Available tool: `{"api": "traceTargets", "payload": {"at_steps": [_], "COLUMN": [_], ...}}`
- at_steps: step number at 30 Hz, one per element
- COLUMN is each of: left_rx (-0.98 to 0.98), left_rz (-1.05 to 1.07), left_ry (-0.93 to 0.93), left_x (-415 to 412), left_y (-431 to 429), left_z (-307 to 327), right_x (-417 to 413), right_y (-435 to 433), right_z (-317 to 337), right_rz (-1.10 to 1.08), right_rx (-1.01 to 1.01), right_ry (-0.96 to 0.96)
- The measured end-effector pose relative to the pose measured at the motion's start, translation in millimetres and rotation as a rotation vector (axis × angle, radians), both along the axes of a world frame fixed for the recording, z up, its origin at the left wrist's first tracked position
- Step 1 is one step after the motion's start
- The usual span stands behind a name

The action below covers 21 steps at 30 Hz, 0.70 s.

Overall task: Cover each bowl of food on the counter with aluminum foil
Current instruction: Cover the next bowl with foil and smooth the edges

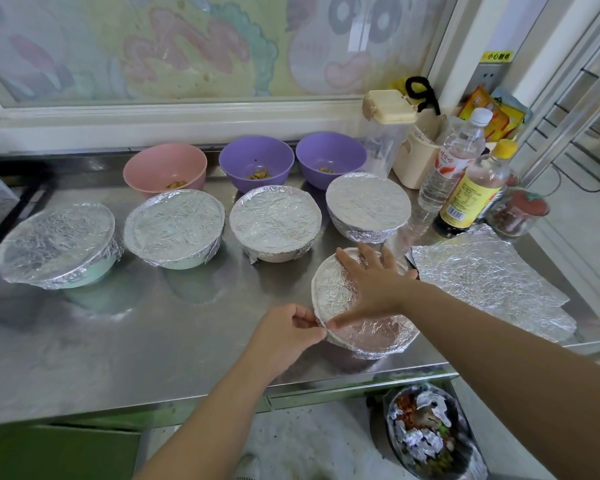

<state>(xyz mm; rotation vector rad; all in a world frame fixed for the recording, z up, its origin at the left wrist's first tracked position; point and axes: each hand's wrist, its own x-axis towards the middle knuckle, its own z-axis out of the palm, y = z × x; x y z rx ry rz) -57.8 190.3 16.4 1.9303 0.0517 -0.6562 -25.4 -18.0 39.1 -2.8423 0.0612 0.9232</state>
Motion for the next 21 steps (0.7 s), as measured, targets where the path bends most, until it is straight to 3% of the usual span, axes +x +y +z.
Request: {"api": "traceTargets", "payload": {"at_steps": [8,15,21], "left_rx": [-0.293,-0.438,-0.602], "left_rz": [0.113,0.151,0.382], "left_ry": [0.383,0.529,0.65], "left_x": [4.6,2.0,-9.3], "left_y": [2.7,9.0,-8.5], "left_z": [19.5,26.0,27.0], "right_x": [1.6,0.9,-1.8], "right_y": [1.0,1.5,6.1], "right_z": [1.3,2.6,2.9], "right_rz": [-0.004,-0.012,-0.043], "right_rx": [-0.004,-0.003,-0.002], "right_ry": [0.009,0.01,0.008]}}
